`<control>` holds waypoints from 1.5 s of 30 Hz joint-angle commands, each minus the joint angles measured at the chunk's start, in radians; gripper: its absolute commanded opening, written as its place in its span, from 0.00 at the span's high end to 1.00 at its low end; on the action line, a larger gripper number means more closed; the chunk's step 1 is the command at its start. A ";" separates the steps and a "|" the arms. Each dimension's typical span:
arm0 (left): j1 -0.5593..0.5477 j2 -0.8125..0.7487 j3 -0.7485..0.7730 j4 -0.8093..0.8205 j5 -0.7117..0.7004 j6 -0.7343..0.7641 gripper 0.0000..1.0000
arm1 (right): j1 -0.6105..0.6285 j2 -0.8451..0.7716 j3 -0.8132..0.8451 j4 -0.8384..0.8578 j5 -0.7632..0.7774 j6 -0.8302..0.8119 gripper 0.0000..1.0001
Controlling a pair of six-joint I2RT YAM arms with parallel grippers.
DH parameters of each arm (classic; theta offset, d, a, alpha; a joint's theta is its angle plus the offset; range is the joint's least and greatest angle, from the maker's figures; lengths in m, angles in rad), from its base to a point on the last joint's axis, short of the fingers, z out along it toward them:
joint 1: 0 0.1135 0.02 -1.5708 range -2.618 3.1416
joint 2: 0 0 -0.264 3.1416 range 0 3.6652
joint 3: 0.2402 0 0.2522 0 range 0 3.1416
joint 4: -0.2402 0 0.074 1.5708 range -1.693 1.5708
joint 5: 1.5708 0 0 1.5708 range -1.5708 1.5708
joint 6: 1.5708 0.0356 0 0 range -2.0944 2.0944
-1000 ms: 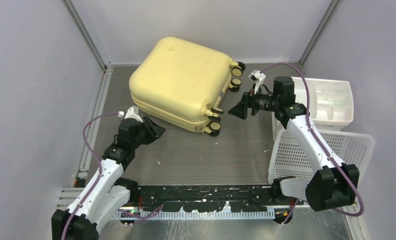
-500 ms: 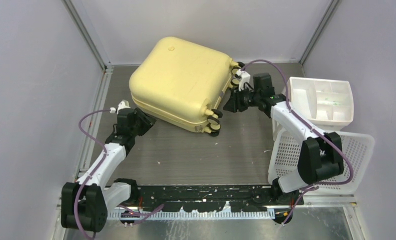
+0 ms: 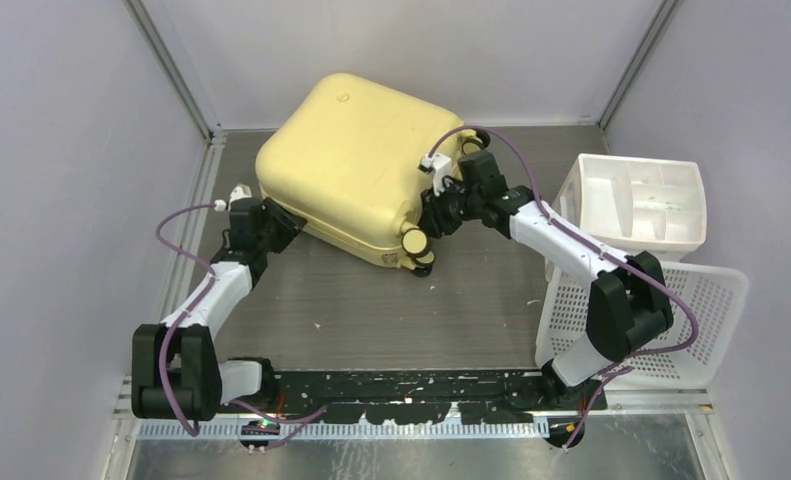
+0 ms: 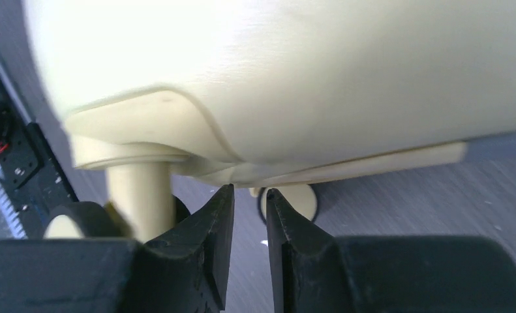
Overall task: Open, take out, and arrange the luggage
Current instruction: Adjust the luggage at the center of the board.
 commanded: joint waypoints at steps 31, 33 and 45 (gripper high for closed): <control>0.245 0.359 0.466 -0.067 0.391 0.169 0.49 | -0.041 -0.148 0.169 -0.325 -0.221 -0.353 0.27; 0.259 0.319 0.431 -0.088 0.448 0.159 0.48 | -0.124 -0.207 0.141 -0.275 -0.216 -0.309 0.15; 0.260 -0.249 0.197 -0.346 0.585 0.377 0.21 | -0.231 0.048 0.455 -0.325 0.334 -0.090 0.00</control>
